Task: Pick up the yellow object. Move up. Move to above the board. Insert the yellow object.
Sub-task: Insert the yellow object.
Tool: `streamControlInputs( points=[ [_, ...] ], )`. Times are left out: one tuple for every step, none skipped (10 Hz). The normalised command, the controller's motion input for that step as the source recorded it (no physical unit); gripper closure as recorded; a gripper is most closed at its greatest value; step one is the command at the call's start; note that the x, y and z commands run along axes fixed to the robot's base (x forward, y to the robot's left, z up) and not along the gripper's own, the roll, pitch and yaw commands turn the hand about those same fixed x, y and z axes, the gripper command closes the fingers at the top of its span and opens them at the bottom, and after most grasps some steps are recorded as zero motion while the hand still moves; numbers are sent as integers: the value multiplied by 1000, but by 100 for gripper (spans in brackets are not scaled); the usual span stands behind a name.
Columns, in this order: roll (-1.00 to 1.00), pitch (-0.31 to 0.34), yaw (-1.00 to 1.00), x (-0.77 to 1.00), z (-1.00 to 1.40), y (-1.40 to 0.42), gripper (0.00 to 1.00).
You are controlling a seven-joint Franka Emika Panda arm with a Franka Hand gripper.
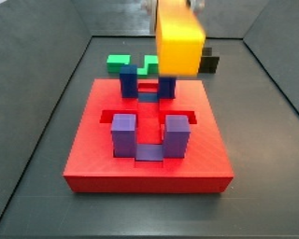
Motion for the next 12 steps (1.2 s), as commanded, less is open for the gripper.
streamControlInputs(
  points=[
    [57, -27, 100, 0, -897, -97, 100],
    [46, -23, 40, -94, -877, -134, 100],
    [0, 0, 0, -174, -646, -117, 100],
    [0, 0, -31, -206, -497, -71, 100],
    [13, 0, -86, -237, -480, -66, 100],
    [16, 9, -137, -300, -506, -60, 100],
    [0, 7, -154, -303, -417, -66, 100],
    [0, 0, -129, -166, -200, -100, 100],
    [0, 6, -54, 0, 0, -197, 100],
    [126, 113, 0, 151, 0, -303, 100],
    [156, 177, 51, 306, 0, -226, 100],
    [171, 194, 57, 294, 0, -151, 100]
  ],
)
